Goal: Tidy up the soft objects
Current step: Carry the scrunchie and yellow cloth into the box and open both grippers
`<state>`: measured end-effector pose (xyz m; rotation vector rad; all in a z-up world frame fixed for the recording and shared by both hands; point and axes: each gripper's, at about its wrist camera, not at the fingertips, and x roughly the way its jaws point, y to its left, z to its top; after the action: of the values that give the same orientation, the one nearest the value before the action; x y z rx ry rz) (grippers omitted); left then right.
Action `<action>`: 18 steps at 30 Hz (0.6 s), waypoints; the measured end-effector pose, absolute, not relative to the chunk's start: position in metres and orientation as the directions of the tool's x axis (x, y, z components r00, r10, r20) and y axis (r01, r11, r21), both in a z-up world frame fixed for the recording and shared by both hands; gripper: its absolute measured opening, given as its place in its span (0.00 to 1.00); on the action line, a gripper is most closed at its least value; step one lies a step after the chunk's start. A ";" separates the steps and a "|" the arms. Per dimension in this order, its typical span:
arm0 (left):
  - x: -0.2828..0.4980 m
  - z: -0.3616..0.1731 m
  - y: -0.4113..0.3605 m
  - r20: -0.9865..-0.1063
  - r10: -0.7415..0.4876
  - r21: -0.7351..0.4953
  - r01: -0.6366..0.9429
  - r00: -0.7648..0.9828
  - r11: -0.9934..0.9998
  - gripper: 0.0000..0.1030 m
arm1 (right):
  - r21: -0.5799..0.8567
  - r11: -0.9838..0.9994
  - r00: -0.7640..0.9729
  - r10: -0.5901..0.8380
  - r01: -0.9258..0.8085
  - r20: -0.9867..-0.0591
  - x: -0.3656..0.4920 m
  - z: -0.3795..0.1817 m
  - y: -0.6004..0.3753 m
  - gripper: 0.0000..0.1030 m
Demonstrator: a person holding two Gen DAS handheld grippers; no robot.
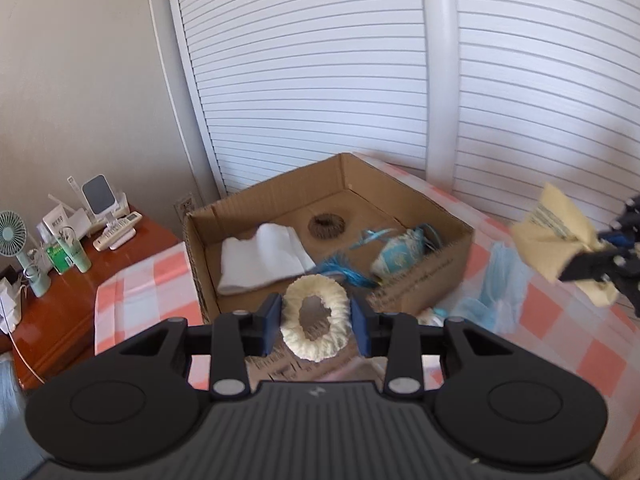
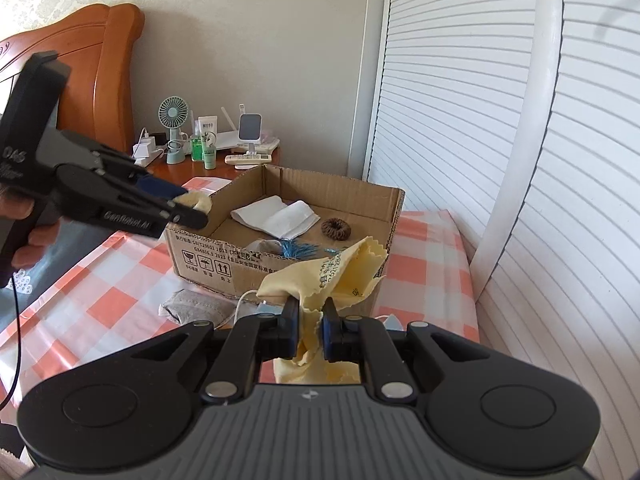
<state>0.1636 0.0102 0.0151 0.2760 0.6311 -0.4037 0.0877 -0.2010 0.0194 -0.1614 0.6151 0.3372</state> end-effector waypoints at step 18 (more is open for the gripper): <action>0.188 0.003 0.032 -0.606 -0.143 0.134 0.277 0.782 0.951 0.98 | -0.093 0.919 0.769 0.261 -0.383 -0.583 0.119 0.027 -0.184 0.13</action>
<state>0.1880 0.0325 0.0025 0.2211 0.6337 -0.2287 0.1189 -0.1842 0.0268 -0.2120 0.5984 0.3522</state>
